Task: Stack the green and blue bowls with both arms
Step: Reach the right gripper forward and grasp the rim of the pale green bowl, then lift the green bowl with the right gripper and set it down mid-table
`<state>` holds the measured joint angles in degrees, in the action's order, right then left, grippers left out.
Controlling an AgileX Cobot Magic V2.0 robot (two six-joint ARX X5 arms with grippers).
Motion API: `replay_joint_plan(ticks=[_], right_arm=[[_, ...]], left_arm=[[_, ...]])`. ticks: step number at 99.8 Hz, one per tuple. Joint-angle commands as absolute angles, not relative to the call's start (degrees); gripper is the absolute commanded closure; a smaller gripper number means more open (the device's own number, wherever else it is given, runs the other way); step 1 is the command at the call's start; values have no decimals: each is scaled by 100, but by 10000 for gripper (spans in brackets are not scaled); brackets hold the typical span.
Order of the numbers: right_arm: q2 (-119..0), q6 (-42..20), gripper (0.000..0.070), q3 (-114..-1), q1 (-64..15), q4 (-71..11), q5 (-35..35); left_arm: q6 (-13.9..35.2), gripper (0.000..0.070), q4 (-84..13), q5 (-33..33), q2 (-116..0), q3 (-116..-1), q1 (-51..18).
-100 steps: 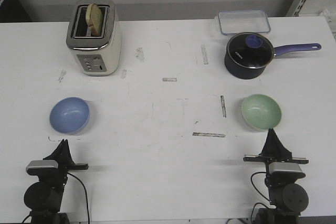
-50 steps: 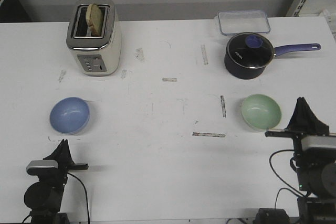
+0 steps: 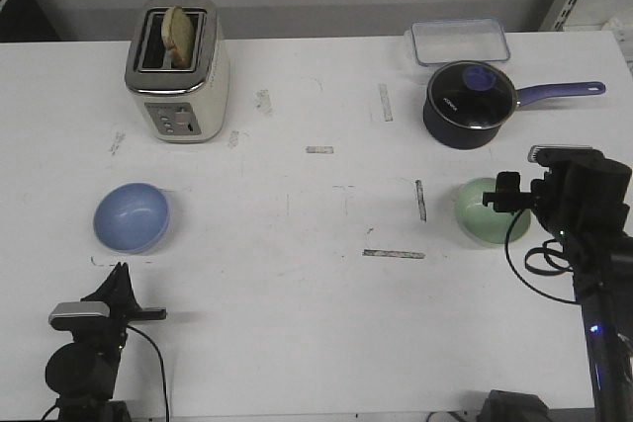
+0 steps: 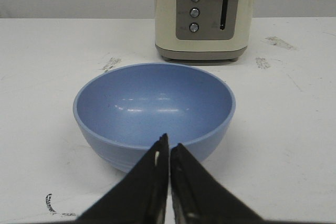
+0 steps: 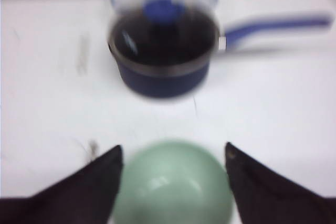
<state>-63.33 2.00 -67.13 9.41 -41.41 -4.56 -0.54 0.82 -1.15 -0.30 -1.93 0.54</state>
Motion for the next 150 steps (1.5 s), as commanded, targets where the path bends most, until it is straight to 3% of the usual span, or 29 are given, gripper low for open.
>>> replay_joint_plan(ticks=[1,23,52,57,72,81,105,122,150], right_arm=[[-6635,617,215,-6836,1118,-4285,-473],[-7636,1194,215,-6836,1629,-4491,-473],[-8670,1380,225,-6834,1726,-4460,-456],[-8790,1380,282,-6834,1721,-4453,-462],[-8991,1378,578,-6834,1719,-4427,-473],[-9008,1378,697,-6834,1721,-4392,-473],[-8768,1181,697,-6893,1658,-4241,-502],[-8291,1015,698,-7415,1304,-4313,-985],[-7944,416,698,-8488,-552,-4329,-1942]], left_arm=[[-58,699,139,-106,-19,-80,64],[-60,699,134,-104,-19,-80,64],[-60,699,137,-104,-19,-80,64],[-60,699,137,-104,-19,-80,64],[-60,699,137,-104,-19,-80,64],[-60,699,137,-104,-19,-80,64],[-58,699,139,-104,-19,-80,62],[-60,699,139,-104,-19,-80,64],[-60,699,139,-104,-19,-80,64]])
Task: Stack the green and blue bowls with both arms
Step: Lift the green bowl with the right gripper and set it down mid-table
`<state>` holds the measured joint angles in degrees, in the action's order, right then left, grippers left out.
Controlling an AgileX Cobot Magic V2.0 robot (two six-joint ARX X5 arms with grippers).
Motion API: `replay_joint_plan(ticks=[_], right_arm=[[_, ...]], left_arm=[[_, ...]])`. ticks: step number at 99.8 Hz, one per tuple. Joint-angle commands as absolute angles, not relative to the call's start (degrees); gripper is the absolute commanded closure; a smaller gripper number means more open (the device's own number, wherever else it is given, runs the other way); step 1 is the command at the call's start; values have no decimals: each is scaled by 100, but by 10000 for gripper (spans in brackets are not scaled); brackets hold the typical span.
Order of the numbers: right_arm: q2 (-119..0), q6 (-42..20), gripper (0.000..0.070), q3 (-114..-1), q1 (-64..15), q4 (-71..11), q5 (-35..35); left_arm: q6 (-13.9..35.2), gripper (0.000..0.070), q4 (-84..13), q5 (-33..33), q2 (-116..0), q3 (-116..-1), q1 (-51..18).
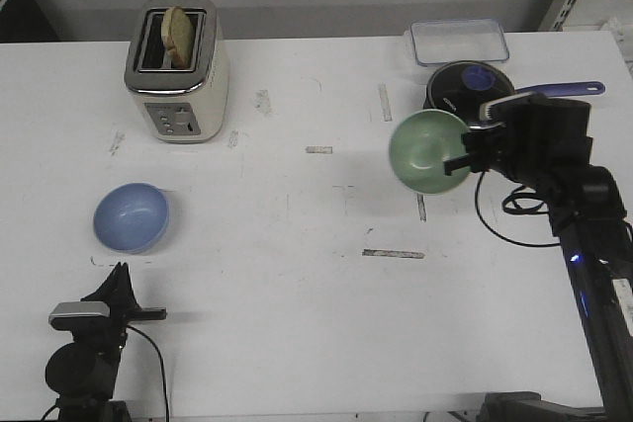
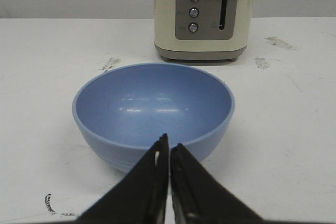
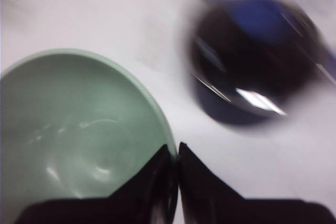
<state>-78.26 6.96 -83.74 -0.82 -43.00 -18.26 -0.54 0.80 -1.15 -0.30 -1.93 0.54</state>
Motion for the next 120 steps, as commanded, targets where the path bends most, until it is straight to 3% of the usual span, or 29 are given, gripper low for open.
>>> replay_joint_plan(ticks=[1,24,47,78,110,116,120], right_arm=[[-7946,416,698,-8497,-639,-4324,-1962],[-8447,436,698,-8495,-2567,-4425,-1903],[-9345,696,698,-8493,-3562,-4460,-1374],[-10324,985,698,-8484,-3760,-4462,-1310],[-10405,1096,696,-8482,-3754,-4515,-1236],[-10401,1092,674,-8482,-3756,-4517,-1238],[-10392,1085,617,-8486,-3756,-4512,-1238]], left_arm=[[-60,699,139,-104,-19,-80,64],[-60,699,139,-104,-19,-80,64],[-60,699,139,-104,-19,-80,64],[-60,699,141,-104,-19,-80,64],[-60,699,148,-106,-19,-80,64],[-60,699,167,-104,-19,-80,64],[-60,699,183,-104,-19,-80,64]])
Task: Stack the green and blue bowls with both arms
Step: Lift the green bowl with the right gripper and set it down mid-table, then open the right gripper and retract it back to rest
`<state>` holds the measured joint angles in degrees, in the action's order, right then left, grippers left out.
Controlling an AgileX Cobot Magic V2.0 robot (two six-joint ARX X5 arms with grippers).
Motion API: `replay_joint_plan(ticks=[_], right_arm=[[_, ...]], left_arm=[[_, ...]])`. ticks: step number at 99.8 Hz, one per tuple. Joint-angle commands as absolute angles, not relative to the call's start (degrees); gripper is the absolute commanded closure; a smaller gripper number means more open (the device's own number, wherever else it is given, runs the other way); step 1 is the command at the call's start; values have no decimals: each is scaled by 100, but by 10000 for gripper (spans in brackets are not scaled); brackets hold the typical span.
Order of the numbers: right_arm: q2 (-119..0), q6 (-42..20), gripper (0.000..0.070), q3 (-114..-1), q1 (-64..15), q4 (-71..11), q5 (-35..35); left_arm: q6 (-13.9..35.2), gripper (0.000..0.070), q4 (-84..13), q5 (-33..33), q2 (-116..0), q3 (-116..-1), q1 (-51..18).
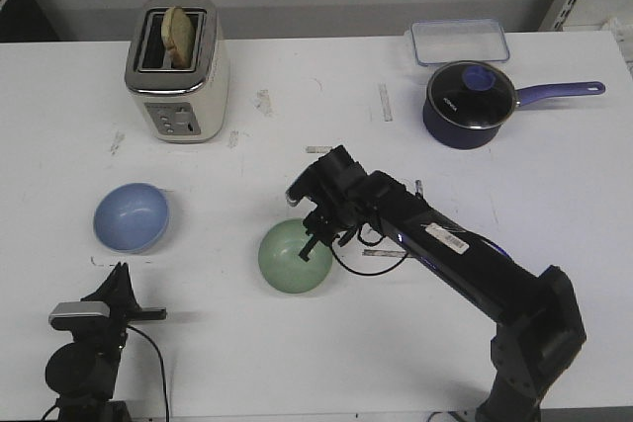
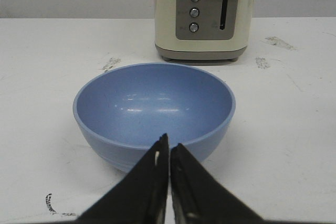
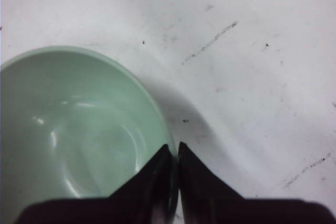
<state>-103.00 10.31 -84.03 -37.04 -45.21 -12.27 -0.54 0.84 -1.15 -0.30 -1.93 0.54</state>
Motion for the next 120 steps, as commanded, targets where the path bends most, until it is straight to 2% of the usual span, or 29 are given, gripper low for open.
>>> replay_joint_plan(ticks=[1,12,16,20,33,39,43,48,56,60,73,91,106,120], right_arm=[[-10388,1079,596,-8486,-3756,-4510,-1238],[-10304,1066,271,-8519,-3754,-4523,-1234],[-10230,1046,185,-8523,-3754,-4521,-1216],[-10134,1033,157,-8523,-3754,-4506,-1194],[-9671,980,160,-8523,-3730,-4414,-1160],[-9389,832,188,-8523,-3675,-4298,-1041],[-9196,764,242,-8523,-3636,-4200,-958],[-8936,716,361,-8523,-3562,-4077,-854],[-8525,637,606,-8523,-3376,-3916,-762],[-8315,567,700,-8523,-3253,-3879,-718],[-7732,349,700,-8517,-2729,-3966,-508],[-6912,344,700,-8211,-1763,-4071,-261],[-5951,346,700,-7218,-1072,-3638,-261],[-4834,303,700,-5878,-742,-2952,-261]], left_arm=[[-60,699,183,-104,-19,-80,64],[-60,699,183,-104,-19,-80,64],[-60,699,187,-104,-19,-80,64],[-60,699,193,-104,-19,-80,64],[-60,699,283,-104,-19,-80,64],[-62,699,322,-106,-19,-80,64],[-62,699,316,-104,-19,-80,64],[-62,699,314,-104,-19,-80,64],[-62,699,311,-104,-19,-80,64],[-62,699,311,-104,-19,-80,64],[-62,699,309,-106,-19,-80,64],[-62,699,305,-106,-19,-80,64],[-45,699,314,-106,-19,-80,64],[137,699,309,-106,-19,-80,64]])
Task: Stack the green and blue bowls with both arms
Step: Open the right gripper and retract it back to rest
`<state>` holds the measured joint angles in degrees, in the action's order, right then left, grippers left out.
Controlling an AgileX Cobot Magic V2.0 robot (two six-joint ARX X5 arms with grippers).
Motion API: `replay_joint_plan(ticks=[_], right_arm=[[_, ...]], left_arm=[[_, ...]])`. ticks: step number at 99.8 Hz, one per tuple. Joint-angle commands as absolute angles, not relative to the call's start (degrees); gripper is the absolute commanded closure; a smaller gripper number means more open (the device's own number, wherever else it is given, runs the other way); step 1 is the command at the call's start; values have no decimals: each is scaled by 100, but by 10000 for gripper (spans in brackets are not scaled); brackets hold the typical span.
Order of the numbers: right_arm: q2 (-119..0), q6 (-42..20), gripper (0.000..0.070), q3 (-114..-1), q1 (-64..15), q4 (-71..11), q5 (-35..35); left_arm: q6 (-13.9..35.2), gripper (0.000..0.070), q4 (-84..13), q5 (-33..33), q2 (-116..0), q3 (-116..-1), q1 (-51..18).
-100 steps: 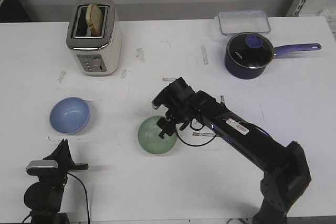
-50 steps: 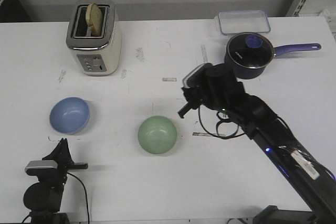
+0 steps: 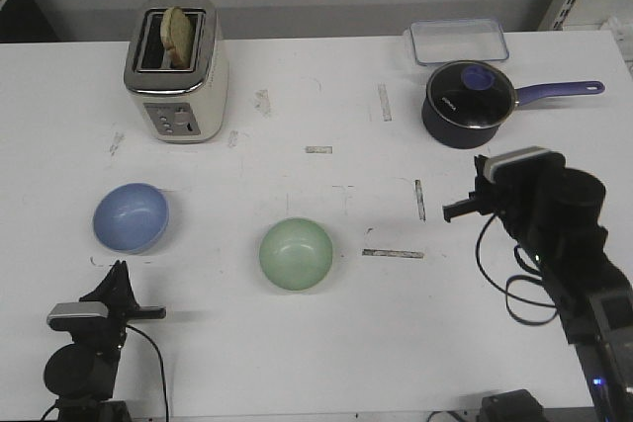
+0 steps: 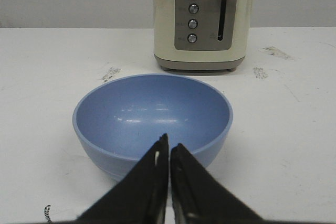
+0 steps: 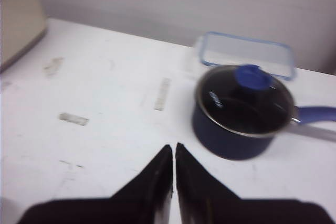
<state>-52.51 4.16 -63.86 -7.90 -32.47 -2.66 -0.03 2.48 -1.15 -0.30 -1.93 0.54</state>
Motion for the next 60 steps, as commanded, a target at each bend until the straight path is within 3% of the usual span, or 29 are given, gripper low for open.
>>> replay_joint_plan(ticks=[1,22,60], right_arm=[[-4753,301,700,-5780,-733,-2902,-261],[-3087,235,700,-4021,-709,-2196,-261],[-1229,-176,700,-2305,-709,-1992,-270]], left_arm=[[143,699,309,-106,-19,-80,64],[572,699,311,-106,-19,-161,64],[513,699,239,-108,-340,-1599,64]])
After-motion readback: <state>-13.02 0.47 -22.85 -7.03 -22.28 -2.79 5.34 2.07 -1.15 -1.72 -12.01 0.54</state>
